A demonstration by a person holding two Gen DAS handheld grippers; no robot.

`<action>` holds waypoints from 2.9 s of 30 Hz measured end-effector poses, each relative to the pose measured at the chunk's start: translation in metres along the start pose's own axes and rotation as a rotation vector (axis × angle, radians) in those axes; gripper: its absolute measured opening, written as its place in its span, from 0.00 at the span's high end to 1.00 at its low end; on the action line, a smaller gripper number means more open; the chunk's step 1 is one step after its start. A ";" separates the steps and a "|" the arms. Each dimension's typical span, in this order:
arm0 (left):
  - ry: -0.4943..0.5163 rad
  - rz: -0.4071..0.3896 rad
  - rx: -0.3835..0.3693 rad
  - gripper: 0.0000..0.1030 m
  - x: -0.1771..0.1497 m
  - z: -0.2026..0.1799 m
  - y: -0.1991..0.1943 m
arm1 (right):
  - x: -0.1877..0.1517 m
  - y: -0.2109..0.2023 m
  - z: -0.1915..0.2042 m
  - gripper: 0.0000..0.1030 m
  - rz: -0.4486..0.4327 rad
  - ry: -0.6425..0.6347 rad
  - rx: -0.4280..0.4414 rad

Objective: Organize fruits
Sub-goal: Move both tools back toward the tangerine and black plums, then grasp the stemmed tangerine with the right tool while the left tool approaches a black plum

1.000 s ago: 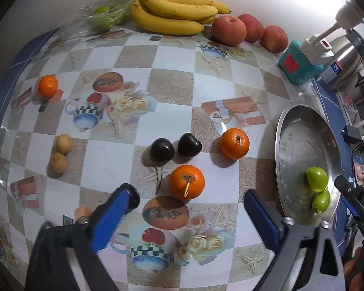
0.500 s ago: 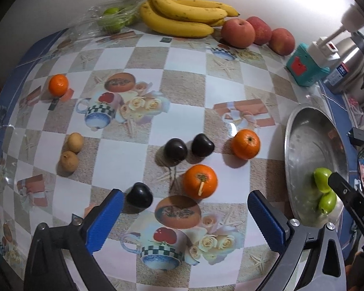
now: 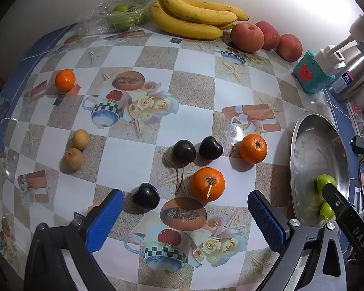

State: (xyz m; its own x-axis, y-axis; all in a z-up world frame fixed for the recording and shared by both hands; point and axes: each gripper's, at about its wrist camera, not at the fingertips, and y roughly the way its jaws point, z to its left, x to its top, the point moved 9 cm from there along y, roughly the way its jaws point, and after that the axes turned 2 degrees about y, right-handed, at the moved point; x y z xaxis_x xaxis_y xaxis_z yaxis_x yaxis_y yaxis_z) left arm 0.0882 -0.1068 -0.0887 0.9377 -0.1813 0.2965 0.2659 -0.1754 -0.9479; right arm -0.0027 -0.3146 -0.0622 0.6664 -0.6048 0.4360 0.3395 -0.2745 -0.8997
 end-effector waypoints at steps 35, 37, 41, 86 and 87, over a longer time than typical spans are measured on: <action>-0.110 -0.084 0.104 0.00 0.022 0.112 -0.035 | -0.042 -0.015 0.117 0.00 0.069 -0.186 0.260; -0.126 -0.072 0.098 0.00 0.020 0.117 -0.034 | -0.049 -0.014 0.127 0.00 0.087 -0.205 0.280; -0.136 -0.062 0.077 0.00 0.017 0.120 -0.033 | -0.056 -0.011 0.144 0.00 0.115 -0.234 0.321; -0.266 0.136 -0.187 0.43 0.000 0.077 0.024 | -0.070 0.029 0.180 0.63 0.148 -0.356 0.300; -0.264 0.136 -0.191 0.45 0.001 0.076 0.023 | -0.070 0.029 0.180 0.63 0.149 -0.355 0.302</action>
State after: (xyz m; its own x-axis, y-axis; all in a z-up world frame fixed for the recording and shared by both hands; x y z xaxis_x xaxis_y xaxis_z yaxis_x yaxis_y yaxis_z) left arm 0.1119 -0.0378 -0.1196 0.9938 0.0365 0.1052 0.1113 -0.3496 -0.9302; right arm 0.0797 -0.1457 -0.1149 0.8898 -0.3139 0.3313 0.3657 0.0559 -0.9290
